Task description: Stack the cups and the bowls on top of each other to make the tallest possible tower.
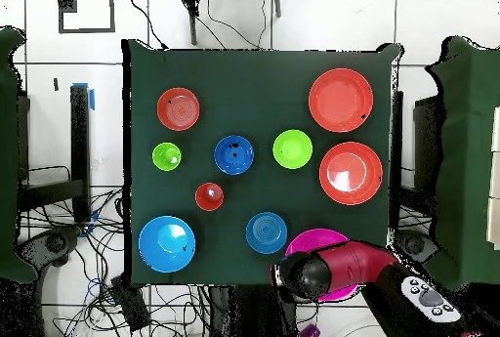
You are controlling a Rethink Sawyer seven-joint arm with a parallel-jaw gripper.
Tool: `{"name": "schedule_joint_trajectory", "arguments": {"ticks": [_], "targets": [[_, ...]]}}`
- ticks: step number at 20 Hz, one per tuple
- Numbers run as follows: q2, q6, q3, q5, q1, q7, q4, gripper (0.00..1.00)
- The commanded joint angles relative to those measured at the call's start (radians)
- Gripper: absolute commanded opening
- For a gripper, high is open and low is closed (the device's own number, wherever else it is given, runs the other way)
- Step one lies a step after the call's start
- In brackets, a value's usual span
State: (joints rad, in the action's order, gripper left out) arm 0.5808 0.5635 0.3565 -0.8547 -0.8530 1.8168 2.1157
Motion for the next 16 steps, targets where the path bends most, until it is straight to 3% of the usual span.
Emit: {"name": "schedule_joint_trajectory", "arguments": {"ticks": [1,4,8,12,16], "targets": [[0.113,-0.028,0.065,0.051,0.041,0.013,-0.007,0.00],[0.227,0.021,0.115,0.152,0.048,0.006,0.041,0.00],[0.322,0.108,0.146,0.254,0.083,-0.022,0.058,0.00],[0.353,0.135,0.143,0.297,0.118,-0.028,0.061,0.00],[0.357,0.132,0.122,0.292,0.147,-0.036,0.054,0.00]]}}
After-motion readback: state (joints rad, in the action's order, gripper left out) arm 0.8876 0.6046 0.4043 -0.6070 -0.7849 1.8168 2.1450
